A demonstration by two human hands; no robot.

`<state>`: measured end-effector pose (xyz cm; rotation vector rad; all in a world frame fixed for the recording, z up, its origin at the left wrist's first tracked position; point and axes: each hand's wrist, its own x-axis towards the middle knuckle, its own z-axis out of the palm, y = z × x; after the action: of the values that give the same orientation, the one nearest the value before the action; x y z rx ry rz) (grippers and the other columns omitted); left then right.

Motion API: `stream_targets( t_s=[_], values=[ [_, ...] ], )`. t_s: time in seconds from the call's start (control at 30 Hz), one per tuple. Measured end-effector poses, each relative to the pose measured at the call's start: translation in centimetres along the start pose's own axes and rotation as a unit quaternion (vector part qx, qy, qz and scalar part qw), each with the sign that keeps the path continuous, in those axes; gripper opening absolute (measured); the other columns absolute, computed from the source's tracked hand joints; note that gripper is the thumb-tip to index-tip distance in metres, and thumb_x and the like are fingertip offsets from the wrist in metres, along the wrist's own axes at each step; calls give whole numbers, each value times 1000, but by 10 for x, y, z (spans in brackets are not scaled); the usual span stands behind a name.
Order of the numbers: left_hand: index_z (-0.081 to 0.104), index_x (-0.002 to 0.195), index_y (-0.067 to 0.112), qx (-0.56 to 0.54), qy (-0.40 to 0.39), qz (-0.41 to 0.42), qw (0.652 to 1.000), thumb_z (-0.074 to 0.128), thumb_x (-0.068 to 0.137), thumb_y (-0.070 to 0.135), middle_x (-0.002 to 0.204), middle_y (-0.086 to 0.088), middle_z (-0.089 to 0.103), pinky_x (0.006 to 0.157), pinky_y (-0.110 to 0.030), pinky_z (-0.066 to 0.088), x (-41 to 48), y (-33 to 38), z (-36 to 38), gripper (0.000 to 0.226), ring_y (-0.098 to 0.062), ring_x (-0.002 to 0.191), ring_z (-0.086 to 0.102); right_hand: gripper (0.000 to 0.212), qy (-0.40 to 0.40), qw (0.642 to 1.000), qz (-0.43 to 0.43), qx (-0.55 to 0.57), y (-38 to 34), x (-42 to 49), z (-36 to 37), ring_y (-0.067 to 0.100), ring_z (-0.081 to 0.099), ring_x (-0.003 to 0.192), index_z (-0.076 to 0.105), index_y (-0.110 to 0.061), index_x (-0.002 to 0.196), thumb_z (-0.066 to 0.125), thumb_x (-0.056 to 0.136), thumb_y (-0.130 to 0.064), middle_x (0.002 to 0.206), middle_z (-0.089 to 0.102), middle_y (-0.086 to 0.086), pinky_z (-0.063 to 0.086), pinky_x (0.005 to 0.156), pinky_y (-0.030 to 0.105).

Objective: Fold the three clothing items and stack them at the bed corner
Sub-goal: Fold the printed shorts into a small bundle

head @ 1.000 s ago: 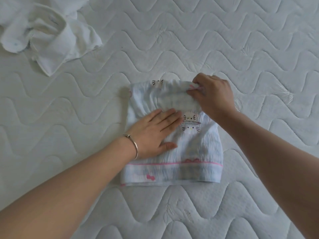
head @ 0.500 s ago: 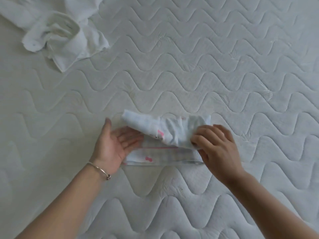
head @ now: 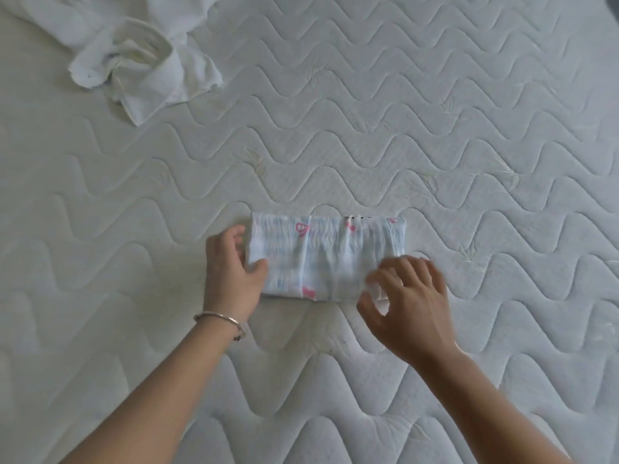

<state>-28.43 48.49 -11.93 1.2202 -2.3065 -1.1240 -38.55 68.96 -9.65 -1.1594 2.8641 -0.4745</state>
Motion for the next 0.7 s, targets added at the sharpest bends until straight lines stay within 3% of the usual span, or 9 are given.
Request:
stream_targets(
  t_s=[0.1,0.17,0.23,0.3,0.37,0.53,0.63,0.7],
  values=[
    [53,118,3,120,11,239,964,47,81,17,120,-20,53,101,-31,30,3,23,13,40,-28,116,42,41,50,999,19,2,-20,35,3,30,50,118,64,-14,111,40,86,-35,120,60,9,27,103,41],
    [55,122,8,208,-54,311,926,38,89,22,130,-14,53,105,-38,30,5,29,37,40,-30,125,43,53,-29,999,35,-9,-24,55,17,26,24,140,42,-17,137,26,92,-38,148,36,7,5,111,37],
    [50,130,15,285,-109,292,906,30,90,36,138,-8,48,108,-40,20,9,21,57,49,-30,130,40,62,-119,991,51,-24,-16,60,41,18,-2,144,14,-22,148,9,91,-46,157,8,1,-9,112,34],
    [41,136,21,322,-133,268,898,25,89,51,143,-5,42,105,-40,14,14,1,65,58,-29,132,38,69,-135,988,64,-44,-1,55,59,15,-6,144,3,-25,148,-1,86,-55,157,2,-1,-12,112,34],
    [35,138,25,323,-122,268,899,18,91,57,143,-6,42,105,-41,18,19,-16,64,59,-31,131,39,72,-123,988,77,-52,8,49,68,14,-6,144,-1,-28,147,-2,83,-60,157,0,-4,-12,111,33],
    [29,140,20,291,-118,242,918,10,91,60,143,-10,41,107,-40,20,21,-20,58,66,-31,132,37,79,-108,980,158,50,12,45,67,11,-7,143,2,-30,148,11,79,-69,157,0,-7,-3,115,34],
    [24,143,6,229,-73,97,966,14,83,63,149,-17,27,112,-41,15,24,-25,48,83,-31,139,23,80,-93,957,252,108,15,39,58,12,-4,144,3,-25,148,33,86,-65,157,2,0,-2,116,34],
    [24,141,-3,218,-63,40,973,16,78,60,149,-23,21,113,-39,9,25,-31,39,89,-34,140,17,81,-105,949,275,109,14,35,53,13,-5,144,0,-24,148,38,87,-60,157,3,1,-5,115,35]
  ],
)
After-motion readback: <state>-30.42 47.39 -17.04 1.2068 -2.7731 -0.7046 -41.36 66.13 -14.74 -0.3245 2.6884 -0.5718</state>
